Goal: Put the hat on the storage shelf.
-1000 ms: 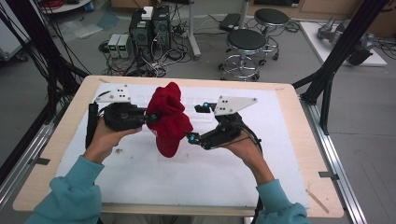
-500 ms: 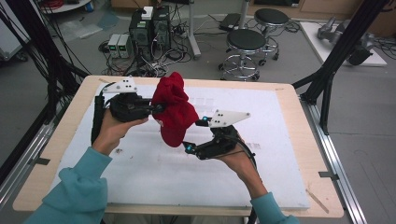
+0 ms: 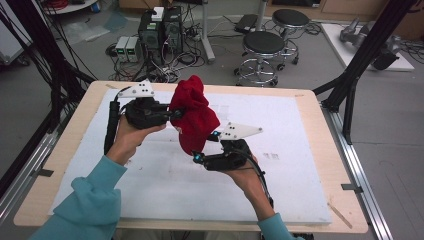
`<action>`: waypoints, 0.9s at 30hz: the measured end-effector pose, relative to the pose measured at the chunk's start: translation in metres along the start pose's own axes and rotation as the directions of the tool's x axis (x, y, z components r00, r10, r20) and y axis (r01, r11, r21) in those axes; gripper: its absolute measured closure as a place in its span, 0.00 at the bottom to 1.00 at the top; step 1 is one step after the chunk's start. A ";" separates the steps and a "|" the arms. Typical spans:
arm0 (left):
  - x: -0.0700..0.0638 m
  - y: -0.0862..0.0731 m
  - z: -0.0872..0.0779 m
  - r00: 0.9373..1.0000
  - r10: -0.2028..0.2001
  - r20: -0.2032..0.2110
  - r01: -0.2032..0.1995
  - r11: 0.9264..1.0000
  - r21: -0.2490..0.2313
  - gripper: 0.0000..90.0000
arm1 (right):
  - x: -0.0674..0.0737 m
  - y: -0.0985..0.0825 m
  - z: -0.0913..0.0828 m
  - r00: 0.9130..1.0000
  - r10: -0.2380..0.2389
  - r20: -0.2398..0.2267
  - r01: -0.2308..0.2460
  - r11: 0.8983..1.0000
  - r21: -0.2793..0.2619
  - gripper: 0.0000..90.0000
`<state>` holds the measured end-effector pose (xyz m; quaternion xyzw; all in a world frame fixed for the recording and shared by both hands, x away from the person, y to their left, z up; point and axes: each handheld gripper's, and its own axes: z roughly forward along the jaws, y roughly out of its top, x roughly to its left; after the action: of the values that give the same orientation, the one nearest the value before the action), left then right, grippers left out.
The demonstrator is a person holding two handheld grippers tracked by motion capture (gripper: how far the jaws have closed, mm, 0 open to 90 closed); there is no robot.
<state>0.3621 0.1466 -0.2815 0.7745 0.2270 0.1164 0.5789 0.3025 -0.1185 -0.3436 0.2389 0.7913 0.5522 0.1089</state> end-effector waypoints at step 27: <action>-0.003 -0.003 0.008 1.000 0.003 0.022 -0.004 0.999 0.034 0.91 | -0.003 -0.010 0.006 0.998 0.060 -0.014 -0.060 0.998 0.004 0.94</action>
<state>0.3624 0.1392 -0.2864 0.7858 0.2210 0.1050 0.5681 0.3052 -0.1175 -0.3559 0.2587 0.7855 0.5555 0.0863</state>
